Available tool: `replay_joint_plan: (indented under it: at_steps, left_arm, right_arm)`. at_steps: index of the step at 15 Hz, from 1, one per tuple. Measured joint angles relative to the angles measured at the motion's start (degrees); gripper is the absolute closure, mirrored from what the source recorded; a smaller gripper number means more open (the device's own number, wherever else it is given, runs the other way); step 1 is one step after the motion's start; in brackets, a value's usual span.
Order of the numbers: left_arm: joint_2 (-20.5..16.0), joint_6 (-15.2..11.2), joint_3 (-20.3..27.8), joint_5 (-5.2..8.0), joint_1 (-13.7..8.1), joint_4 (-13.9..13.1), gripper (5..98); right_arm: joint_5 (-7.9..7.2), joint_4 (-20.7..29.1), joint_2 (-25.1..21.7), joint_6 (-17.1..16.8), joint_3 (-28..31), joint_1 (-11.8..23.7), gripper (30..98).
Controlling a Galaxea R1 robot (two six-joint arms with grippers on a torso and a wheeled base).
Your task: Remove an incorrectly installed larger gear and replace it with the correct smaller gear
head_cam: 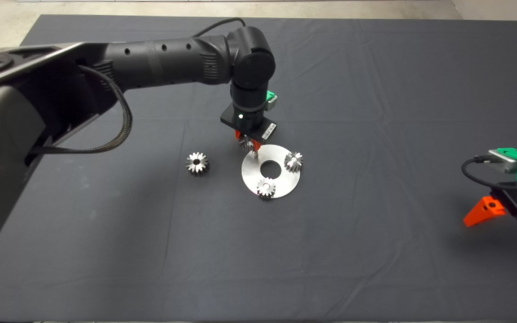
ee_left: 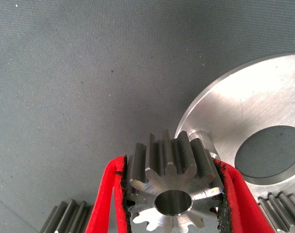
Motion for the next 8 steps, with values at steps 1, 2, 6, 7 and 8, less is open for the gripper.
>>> replay_joint_plan:
  at_steps: [1, 2, 6, 7, 8]
  left_arm:
    - [0.01, -0.43, 0.40, -0.01, 0.00, -0.21, 77.1]
    - [0.01, -0.68, 0.95, -0.02, 0.00, -0.46, 77.2]
    - [0.01, -0.93, 1.37, -0.02, 0.00, -1.16, 77.3]
    - [0.01, -1.40, 1.37, -0.02, 0.02, -1.77, 77.4]
    - [0.01, -1.51, 1.37, -0.02, 0.02, -2.18, 77.4]
  right_arm:
    - [0.00, 0.00, 0.00, -0.04, 0.00, 0.00, 31.6]
    - [0.00, 0.00, 0.00, -0.04, 0.00, 0.00, 31.6]
    - [0.00, 0.00, 0.00, -0.06, 0.00, 0.00, 31.6]
    - [0.00, 0.00, 0.00, -0.06, 0.00, 0.00, 31.6]
    - [0.00, 0.00, 0.00, -0.06, 0.00, 0.00, 31.6]
